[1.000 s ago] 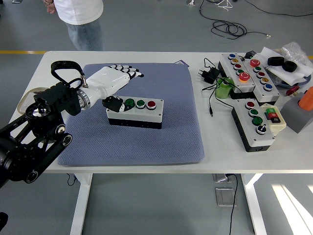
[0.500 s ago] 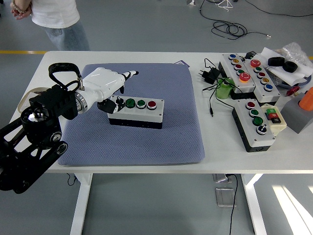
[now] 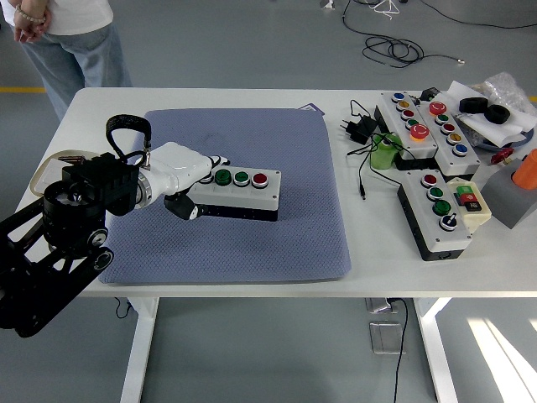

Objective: Pick up the button,place it on the desk,press the button,press the button

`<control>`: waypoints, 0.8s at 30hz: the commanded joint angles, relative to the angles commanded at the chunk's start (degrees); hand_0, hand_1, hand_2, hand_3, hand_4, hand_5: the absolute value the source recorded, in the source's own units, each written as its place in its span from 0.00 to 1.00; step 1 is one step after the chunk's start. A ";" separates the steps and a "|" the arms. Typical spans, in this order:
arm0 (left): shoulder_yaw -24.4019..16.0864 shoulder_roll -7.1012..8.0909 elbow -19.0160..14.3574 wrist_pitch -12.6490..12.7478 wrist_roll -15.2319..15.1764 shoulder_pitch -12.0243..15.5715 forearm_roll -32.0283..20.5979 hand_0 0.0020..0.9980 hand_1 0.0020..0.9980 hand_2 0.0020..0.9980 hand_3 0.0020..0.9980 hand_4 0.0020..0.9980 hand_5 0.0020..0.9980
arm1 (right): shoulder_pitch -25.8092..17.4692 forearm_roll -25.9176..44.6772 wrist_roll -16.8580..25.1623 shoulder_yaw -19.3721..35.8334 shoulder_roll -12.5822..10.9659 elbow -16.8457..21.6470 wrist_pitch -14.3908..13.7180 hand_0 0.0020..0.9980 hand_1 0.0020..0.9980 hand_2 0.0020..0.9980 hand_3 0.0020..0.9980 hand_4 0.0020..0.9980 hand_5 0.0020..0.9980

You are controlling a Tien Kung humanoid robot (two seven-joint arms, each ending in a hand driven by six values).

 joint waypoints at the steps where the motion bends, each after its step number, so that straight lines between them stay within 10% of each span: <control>1: 0.30 -0.05 0.10 0.04 0.01 -0.12 -0.03 0.00 0.09 0.12 0.96 0.71 0.22 | 0.01 -0.04 0.00 0.04 0.00 0.00 0.00 0.79 0.80 0.82 0.75 0.41 0.48; 24: 5.58 -2.58 4.27 0.56 0.06 -4.23 -1.56 0.00 0.10 0.12 0.95 0.67 0.22 | 0.28 -0.05 0.01 -0.10 0.01 0.00 -0.01 0.79 0.80 0.82 0.75 0.41 0.48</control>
